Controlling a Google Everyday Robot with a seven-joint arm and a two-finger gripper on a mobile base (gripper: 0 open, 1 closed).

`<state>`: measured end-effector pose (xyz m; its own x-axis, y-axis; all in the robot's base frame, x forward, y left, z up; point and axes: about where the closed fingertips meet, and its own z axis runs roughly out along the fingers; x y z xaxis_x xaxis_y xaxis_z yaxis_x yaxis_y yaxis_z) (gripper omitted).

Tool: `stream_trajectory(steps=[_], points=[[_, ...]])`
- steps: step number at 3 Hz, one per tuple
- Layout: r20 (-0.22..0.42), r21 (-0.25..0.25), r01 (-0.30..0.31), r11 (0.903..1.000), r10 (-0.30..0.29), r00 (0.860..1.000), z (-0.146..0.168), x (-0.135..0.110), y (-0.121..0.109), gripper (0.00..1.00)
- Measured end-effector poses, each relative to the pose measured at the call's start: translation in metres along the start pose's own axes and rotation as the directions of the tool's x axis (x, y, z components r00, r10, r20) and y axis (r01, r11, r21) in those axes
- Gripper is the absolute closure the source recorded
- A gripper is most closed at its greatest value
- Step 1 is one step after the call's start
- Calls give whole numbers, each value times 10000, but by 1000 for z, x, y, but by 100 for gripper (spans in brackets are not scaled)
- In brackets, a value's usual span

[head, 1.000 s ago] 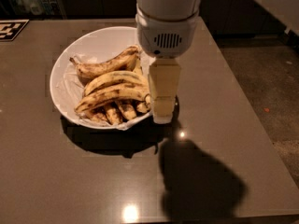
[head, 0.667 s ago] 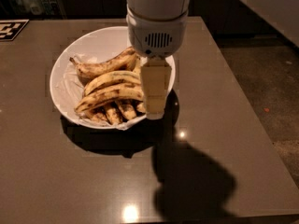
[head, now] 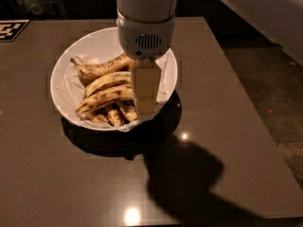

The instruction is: Pick banana from white bowl

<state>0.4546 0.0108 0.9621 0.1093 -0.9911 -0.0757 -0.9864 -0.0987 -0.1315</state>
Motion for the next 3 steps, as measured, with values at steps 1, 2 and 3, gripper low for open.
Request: stream_trajectory(steps=[1,2,3], points=[[56,-275,248,9993,-246,9997,9,-8,-4,20],[74,-473,366,9982,-363,9993,17,-13,-9,31],[37,-666,459,9967,-458,9989,27,-17,-17,40]])
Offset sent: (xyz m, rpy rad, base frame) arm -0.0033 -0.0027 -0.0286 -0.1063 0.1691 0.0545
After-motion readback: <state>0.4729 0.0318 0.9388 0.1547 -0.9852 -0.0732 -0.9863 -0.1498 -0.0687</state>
